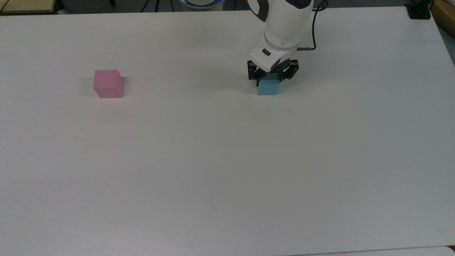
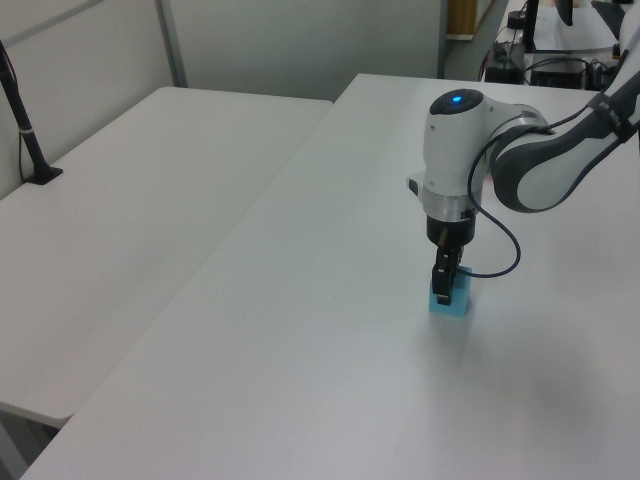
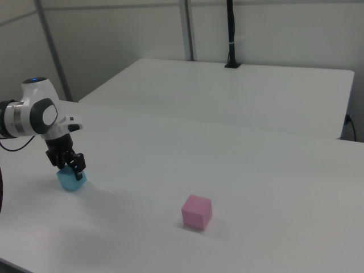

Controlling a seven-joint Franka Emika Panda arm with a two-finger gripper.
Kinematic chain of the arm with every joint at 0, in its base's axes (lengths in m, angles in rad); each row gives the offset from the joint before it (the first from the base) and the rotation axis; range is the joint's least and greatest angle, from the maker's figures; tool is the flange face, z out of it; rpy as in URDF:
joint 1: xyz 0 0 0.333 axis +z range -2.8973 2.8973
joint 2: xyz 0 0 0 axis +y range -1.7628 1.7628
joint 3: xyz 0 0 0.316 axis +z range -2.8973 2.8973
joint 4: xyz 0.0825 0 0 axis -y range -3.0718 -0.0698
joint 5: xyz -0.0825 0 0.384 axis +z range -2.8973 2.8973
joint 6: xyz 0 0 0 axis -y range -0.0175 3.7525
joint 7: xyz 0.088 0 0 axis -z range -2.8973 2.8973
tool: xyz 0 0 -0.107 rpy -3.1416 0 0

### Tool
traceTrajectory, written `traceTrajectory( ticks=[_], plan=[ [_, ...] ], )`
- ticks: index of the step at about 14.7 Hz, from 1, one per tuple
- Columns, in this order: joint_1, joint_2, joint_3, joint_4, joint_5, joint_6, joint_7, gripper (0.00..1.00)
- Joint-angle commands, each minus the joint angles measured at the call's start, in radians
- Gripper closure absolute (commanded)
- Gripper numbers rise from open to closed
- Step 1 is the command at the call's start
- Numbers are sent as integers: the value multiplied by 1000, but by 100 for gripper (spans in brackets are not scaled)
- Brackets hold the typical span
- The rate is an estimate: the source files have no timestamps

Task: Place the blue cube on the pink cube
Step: 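Lower the open gripper around the light-blue cube and close it, then lift the light-blue cube and carry it toward the pink cube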

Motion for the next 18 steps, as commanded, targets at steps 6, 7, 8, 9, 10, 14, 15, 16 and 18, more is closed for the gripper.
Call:
traceTrajectory(
  ticks=[6,7,8,9,10,14,15,16,18],
  plan=[
    [-17,-179,-17,182,-18,-388,-53,85],
    [-20,-195,-17,228,-18,-457,-68,85],
    [-22,-209,-19,306,-18,-551,-82,85],
    [-34,-216,-20,375,-18,-614,-82,84],
    [-43,-218,-20,421,-18,-646,-82,84],
    [-67,-223,-33,435,-17,-651,-111,84],
    [-98,-233,-36,435,-15,-669,-161,84],
    [-145,-238,-45,435,-15,-689,-213,84],
    [-245,-240,-77,435,-17,-690,-327,84]
  ],
)
